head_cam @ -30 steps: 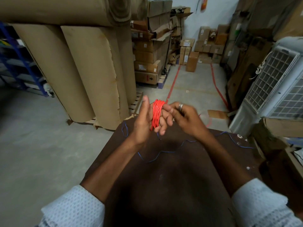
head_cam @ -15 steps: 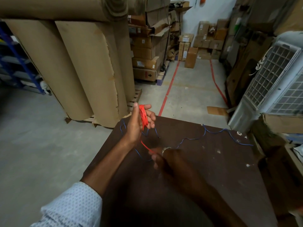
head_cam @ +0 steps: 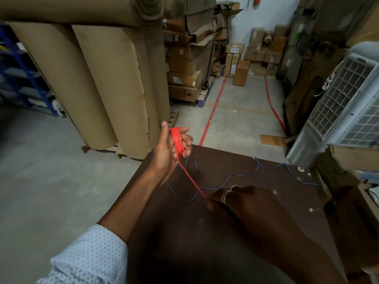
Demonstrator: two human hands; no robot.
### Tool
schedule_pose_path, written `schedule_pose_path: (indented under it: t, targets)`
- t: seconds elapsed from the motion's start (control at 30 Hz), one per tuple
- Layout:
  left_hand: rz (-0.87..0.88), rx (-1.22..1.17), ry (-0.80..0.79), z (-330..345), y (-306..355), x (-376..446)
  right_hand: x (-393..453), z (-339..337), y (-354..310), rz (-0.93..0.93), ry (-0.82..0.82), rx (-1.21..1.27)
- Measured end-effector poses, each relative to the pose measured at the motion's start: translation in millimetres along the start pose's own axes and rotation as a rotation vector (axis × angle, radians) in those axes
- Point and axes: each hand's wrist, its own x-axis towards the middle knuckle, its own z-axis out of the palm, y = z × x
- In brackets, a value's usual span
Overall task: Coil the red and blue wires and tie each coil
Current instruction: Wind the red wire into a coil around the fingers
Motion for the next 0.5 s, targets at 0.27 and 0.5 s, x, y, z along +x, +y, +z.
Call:
schedule_pose_path:
  t: [0.27,0.5]
  targets:
    - [-0.057,0.121,-0.034,4,2,-5,-10,-12,15,0.006,-0.005,-0.006]
    - [-0.189,0.464,-0.375,35,-13,-45,3,-59,44,0.029,0.285,-0.014]
